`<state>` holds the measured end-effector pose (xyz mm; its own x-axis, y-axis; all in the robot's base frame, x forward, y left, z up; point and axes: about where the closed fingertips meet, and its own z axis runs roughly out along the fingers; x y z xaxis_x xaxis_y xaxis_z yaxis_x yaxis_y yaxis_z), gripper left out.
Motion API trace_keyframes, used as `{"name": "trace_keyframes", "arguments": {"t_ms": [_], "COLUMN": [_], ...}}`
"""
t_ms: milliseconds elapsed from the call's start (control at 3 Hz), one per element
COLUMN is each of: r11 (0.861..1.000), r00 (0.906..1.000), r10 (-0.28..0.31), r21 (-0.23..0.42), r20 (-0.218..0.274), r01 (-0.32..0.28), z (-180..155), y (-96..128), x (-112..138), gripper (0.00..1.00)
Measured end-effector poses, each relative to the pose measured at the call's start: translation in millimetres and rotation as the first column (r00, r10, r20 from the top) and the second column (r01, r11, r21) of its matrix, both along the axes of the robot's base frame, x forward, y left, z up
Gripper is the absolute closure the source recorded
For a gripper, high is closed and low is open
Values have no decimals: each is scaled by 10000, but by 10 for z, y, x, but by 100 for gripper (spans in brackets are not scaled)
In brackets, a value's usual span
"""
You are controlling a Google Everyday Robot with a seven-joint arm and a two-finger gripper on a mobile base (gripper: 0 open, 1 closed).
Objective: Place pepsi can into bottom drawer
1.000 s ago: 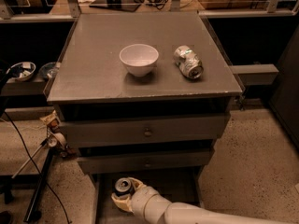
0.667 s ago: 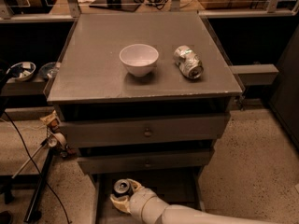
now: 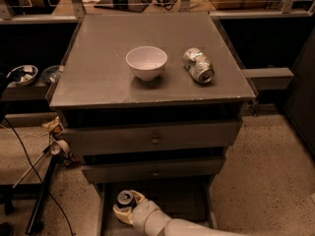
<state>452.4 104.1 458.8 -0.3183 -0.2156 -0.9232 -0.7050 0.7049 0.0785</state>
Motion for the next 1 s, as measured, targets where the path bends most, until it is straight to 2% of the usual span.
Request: {"name": "trace_keyframes", "arguments": {"t_ms": [333,1000], "r11": [10000,9996], "r00": [10000,9975], "r10": [51,-269], "r21": [-68,-128], "r20": [-65,-658], "r01": [-51,261], "z": [-190,-711], "y": [-21,-182], "x": [24,62], "gripper": [100,100]}}
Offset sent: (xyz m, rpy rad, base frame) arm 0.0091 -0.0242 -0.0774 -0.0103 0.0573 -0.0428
